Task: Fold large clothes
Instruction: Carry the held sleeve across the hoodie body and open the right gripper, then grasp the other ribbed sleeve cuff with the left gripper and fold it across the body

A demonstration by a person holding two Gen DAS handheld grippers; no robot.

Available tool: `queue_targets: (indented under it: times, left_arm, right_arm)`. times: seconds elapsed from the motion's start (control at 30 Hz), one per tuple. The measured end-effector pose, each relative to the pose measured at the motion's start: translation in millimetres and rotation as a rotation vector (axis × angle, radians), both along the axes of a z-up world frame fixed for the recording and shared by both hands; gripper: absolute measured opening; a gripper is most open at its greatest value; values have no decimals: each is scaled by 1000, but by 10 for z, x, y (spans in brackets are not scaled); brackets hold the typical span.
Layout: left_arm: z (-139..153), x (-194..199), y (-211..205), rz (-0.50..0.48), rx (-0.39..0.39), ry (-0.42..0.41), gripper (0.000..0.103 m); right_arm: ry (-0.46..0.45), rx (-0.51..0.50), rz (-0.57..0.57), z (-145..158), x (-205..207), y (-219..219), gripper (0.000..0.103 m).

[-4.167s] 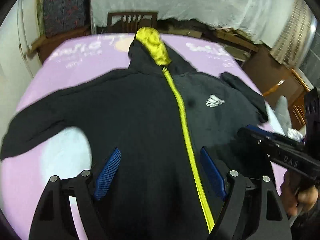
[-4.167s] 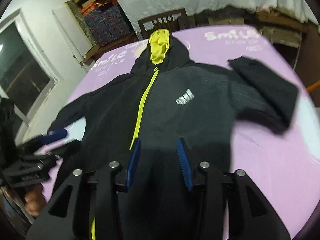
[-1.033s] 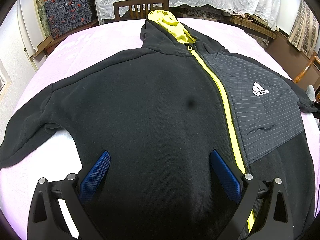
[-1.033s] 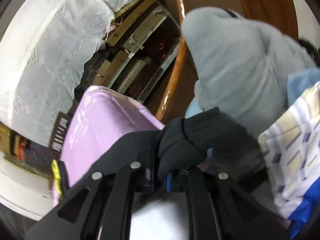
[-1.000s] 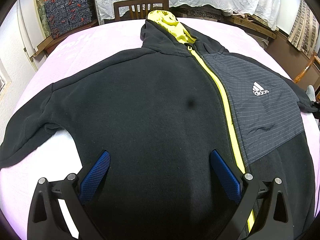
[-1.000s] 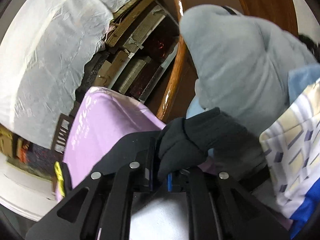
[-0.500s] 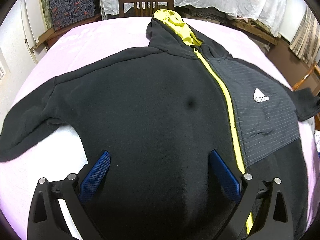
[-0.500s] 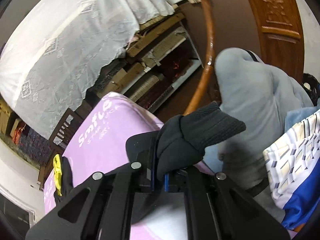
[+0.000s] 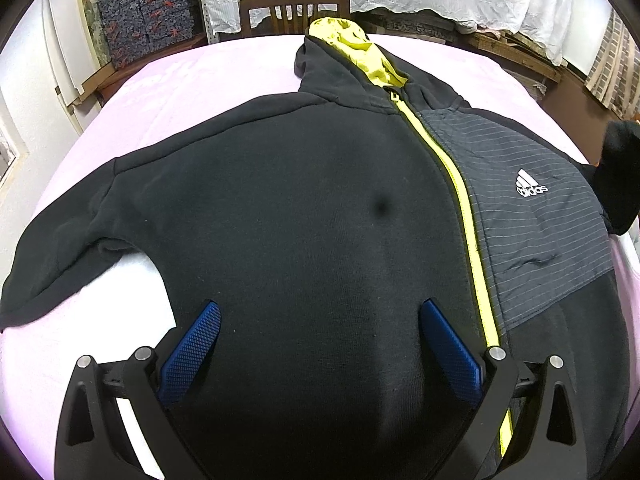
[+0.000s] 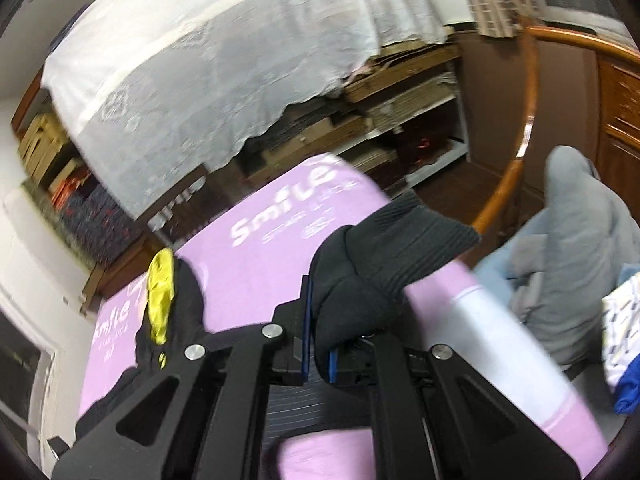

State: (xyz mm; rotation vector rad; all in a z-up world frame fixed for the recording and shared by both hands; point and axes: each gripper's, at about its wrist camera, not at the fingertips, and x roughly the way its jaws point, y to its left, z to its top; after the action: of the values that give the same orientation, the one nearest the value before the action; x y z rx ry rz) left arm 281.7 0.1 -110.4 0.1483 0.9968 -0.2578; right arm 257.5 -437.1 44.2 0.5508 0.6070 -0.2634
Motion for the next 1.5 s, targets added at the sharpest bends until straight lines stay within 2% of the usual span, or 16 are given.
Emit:
queue_targets:
  times: [0.23,0.33,0.4,0.47,0.53,0.63,0.7,0.83,0.97,1.1,1.2,1.23,1.3,1.37,1.5]
  left_arm:
    - [-4,-8,-8,8,2,0,100]
    - [-3,-8,-8,8,2,0,100]
    - [-3,-9,-8,7,2,0,100]
    - [-2,-10,-9,7,2,-1,100]
    - [-2,-10,-9,7,2,-1,100]
    - [-3,-2,-15,5,-1,-1,100]
    - [-1,0,-9,3,-4,1,100]
    - [35,-4,29,-11,-43,29,100]
    - [156,-21,-11,-85,-239,126,100]
    - [351,-3,-334,-182,-317,141,100]
    - [351,89,-662,-261,-418,234,100]
    - [312,104,-749,-266,-428,255,100]
    - [211,177,-905,-261,-446,301,88]
    - [93,255,-1023,-249,-470,354,83]
    - [72,377,-1140,-217,-467,318,83]
  right_arm:
    - [29,-35,149,-44,349,859,6]
    - [68,-63,235,-147,477,1273,7]
    - [89,-73,264,-198,514,1401,9]
    - [164,-100,350,-379,606,1684,15]
    - [253,-120,446,-577,674,1935,35]
    - [306,-109,534,-700,644,2074,47]
    - [303,-96,571,-683,541,2043,50]
    - [210,-82,566,-430,165,1766,50]
    - [95,7,455,-255,-278,1215,50]
    - [48,85,379,-316,-458,838,51]
    - [7,170,347,-404,-486,666,52]
    - [-22,198,342,-428,-484,628,52]
    - [-69,227,333,-468,-511,564,52]
    - [-99,258,324,-532,-515,501,52]
    - [-89,250,285,-577,-551,369,52]
